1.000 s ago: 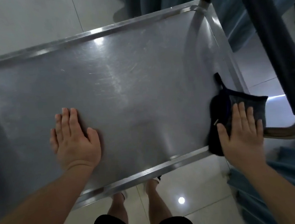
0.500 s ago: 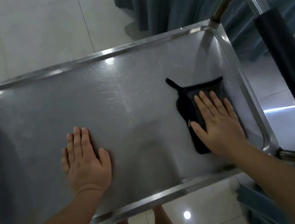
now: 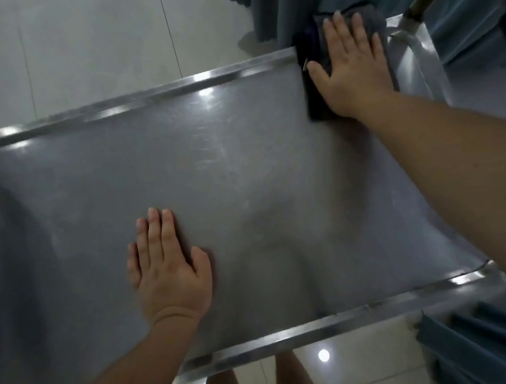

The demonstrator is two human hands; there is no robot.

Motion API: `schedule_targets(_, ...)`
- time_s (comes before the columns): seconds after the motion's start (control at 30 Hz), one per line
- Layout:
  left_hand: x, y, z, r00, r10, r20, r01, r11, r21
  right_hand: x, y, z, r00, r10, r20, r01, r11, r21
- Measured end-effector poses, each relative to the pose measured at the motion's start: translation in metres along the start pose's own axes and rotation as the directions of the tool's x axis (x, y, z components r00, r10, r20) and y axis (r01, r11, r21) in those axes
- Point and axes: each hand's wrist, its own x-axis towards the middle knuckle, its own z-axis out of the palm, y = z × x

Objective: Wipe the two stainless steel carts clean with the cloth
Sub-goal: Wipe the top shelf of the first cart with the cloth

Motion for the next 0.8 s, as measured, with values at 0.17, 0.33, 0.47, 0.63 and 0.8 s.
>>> schedule_targets(0.17,-0.003,0.000,-0.001,1.000,0.005,0.012,-0.005,1.000,-0.018,-0.073,-0.005,0.007,0.999,-0.026,0.034,0.026,1.000,0.001)
schedule_targets(0.33,-0.004,-0.001,0.000,1.000,0.007,-0.005,-0.007,0.999,-0.045,-0.199,-0.005,0.022,0.994,-0.101,0.029,0.102,0.994,-0.041)
schedule_targets(0.47,-0.004,0.000,-0.002,1.000,0.005,-0.003,-0.005,0.998,-0.059,-0.295,-0.001,0.029,0.991,-0.078,0.112,0.086,0.994,-0.072)
schedule_targets(0.63,-0.005,0.000,-0.004,1.000,0.018,0.003,-0.018,0.998,-0.063,-0.378,0.004,0.031,0.960,-0.157,0.233,0.182,0.979,-0.089)
schedule_targets(0.8,-0.003,-0.001,0.001,1.000,0.010,-0.010,-0.010,0.998,-0.061,-0.343,-0.009,0.032,0.958,-0.189,0.216,0.215,0.971,-0.102)
